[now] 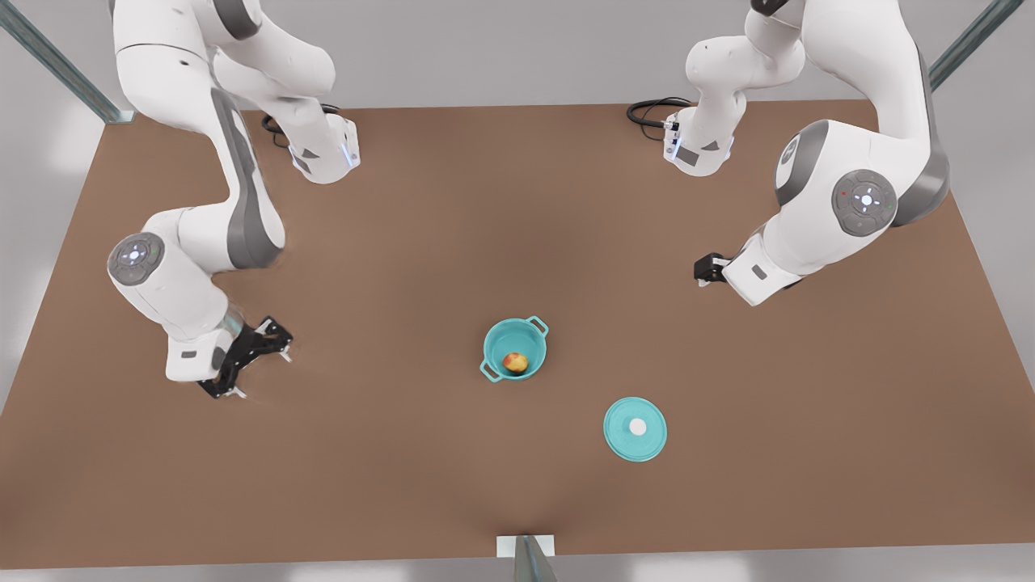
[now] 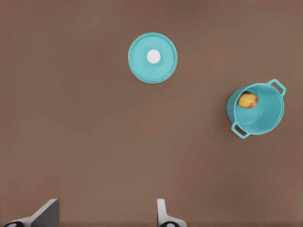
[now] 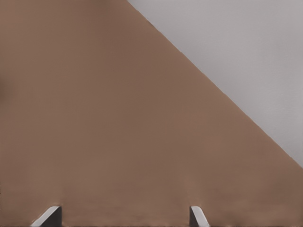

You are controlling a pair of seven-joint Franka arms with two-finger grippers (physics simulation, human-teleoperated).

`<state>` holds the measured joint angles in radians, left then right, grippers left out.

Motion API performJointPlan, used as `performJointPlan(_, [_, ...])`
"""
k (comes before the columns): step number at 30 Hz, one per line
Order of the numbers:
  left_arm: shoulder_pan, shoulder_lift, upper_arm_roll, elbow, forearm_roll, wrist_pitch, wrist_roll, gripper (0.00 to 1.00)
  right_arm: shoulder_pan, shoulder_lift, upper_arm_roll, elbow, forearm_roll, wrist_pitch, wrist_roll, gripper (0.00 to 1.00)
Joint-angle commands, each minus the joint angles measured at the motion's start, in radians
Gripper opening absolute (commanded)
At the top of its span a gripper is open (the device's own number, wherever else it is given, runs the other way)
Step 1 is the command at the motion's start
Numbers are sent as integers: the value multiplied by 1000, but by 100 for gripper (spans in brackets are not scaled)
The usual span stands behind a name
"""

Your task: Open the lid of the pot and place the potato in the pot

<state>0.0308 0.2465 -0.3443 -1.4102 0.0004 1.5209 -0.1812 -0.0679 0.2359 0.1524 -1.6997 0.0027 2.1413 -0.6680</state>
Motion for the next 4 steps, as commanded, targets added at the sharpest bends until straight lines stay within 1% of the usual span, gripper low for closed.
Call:
performJointPlan(1, [0, -1, -1, 0, 1, 1, -1, 100, -49, -49, -2, -20, 2, -234, 245, 100])
performJointPlan(4, [1, -1, -1, 0, 1, -1, -1, 100, -78, -47, -5, -15, -4, -297, 306, 100])
